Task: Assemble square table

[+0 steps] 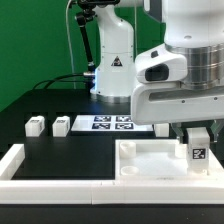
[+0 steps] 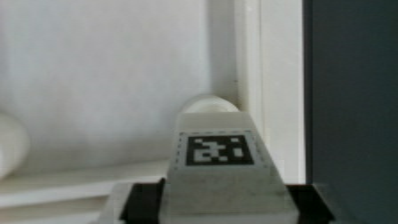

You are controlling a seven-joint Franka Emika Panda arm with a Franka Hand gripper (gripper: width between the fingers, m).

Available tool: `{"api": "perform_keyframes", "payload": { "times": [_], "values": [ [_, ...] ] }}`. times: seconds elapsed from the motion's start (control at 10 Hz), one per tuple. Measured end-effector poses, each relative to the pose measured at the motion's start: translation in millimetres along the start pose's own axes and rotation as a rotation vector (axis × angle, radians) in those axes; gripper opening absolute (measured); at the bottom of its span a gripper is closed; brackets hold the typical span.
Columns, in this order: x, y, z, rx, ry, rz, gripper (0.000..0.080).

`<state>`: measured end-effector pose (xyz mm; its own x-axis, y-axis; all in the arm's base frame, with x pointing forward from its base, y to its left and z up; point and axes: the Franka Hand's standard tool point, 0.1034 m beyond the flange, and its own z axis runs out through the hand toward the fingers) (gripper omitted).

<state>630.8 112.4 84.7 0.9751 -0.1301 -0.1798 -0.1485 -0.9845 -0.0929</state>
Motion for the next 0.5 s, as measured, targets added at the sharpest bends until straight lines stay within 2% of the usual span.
{"api": "perform_keyframes", "payload": {
  "times": [0.5],
  "values": [
    [-0.4, -3.1, -0.9, 0.000, 0.034, 0.502, 0.0290]
  ]
}}
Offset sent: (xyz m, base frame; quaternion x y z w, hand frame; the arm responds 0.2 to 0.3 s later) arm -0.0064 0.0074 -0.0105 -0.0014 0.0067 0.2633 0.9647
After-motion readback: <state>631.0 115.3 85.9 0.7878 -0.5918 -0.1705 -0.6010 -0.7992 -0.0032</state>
